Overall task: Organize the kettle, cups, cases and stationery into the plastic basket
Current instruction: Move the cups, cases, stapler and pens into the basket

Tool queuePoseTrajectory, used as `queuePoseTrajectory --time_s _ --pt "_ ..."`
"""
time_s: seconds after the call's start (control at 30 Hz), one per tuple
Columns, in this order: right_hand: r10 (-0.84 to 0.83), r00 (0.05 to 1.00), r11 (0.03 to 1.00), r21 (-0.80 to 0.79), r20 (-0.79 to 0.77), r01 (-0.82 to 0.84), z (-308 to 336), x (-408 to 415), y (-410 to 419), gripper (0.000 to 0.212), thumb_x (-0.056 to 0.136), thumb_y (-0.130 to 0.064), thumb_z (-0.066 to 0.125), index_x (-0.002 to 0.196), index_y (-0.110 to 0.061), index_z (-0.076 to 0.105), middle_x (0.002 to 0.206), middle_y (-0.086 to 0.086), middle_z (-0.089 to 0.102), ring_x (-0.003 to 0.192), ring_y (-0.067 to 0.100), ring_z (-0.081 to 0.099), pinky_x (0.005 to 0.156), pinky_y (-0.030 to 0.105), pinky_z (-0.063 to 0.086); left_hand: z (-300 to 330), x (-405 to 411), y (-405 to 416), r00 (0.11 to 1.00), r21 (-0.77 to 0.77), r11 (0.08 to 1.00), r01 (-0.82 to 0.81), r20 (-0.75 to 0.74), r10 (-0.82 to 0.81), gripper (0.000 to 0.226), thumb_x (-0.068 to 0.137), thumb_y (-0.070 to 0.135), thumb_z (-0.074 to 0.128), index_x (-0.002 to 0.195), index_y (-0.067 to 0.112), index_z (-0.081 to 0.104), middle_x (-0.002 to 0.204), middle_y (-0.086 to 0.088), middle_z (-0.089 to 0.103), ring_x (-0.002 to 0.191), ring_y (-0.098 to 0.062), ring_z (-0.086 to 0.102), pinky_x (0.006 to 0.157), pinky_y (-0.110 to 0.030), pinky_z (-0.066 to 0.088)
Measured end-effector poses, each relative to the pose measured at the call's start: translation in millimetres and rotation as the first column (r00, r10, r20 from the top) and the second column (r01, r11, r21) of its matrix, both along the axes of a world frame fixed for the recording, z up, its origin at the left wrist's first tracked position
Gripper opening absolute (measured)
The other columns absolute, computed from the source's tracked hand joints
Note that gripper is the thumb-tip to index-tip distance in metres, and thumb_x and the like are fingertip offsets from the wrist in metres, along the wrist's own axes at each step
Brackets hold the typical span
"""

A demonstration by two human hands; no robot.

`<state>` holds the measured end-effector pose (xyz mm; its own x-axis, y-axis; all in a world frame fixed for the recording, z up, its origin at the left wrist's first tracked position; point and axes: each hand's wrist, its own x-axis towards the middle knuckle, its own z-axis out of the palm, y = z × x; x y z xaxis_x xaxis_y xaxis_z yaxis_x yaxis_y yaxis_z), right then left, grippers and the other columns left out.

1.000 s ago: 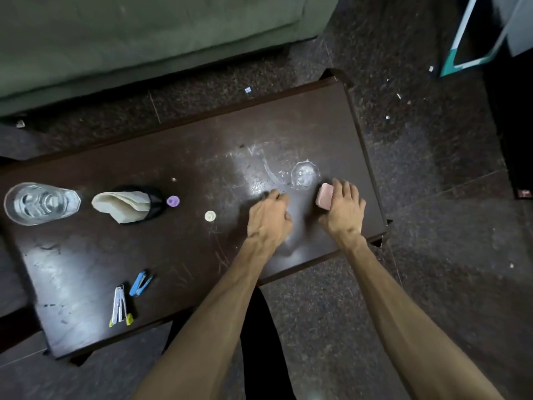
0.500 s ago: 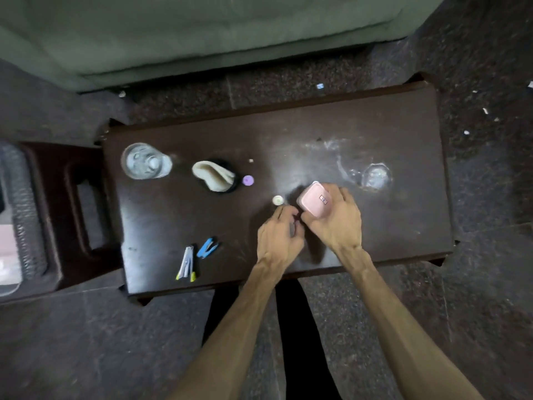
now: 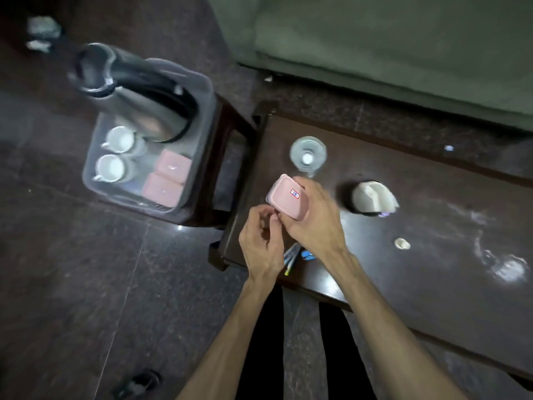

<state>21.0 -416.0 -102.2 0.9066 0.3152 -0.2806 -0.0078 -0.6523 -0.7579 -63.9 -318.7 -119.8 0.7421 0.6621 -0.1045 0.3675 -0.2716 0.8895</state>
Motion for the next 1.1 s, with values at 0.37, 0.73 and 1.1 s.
queuePoseTrajectory --time_s 0.37,0.73,1.1 --pt "0.457 0.882 0.889 -0.013 0.116 -0.459 27 22 254 0.063 0.073 -0.018 0.073 0.135 -0.012 0.061 0.128 0.009 0.067 0.119 0.032 0.059 0.101 0.035 0.047 31 4 235 0.871 0.009 0.878 -0.478 -0.128 0.475 0.025 0.087 0.039 0.066 0.102 0.02 0.07 0.085 0.008 0.072 0.079 -0.02 0.069 0.078 -0.049 0.06" --pt "0.774 0.622 0.627 -0.279 0.118 -0.727 -4 33 362 0.073 0.082 -0.009 0.076 0.148 -0.027 0.054 0.15 0.011 0.042 0.137 0.031 0.045 0.11 0.038 0.043 4 6 310 0.753 0.219 0.877 -0.428 -0.451 0.48 0.023 0.086 0.036 0.063 0.092 0.018 0.076 0.094 -0.006 0.079 0.097 -0.032 0.068 0.1 -0.043 0.045" --pt "0.72 0.694 0.671 -0.246 -0.009 -0.699 -8 40 355 0.074 0.086 -0.014 0.065 0.154 -0.005 0.035 0.147 0.021 0.053 0.128 0.043 0.055 0.1 0.043 0.045 -6 10 301 0.734 0.329 0.914 -0.239 -0.555 0.391 0.044 0.076 0.036 0.04 0.08 0.012 0.077 0.087 -0.015 0.073 0.1 -0.033 0.055 0.079 -0.038 0.019"
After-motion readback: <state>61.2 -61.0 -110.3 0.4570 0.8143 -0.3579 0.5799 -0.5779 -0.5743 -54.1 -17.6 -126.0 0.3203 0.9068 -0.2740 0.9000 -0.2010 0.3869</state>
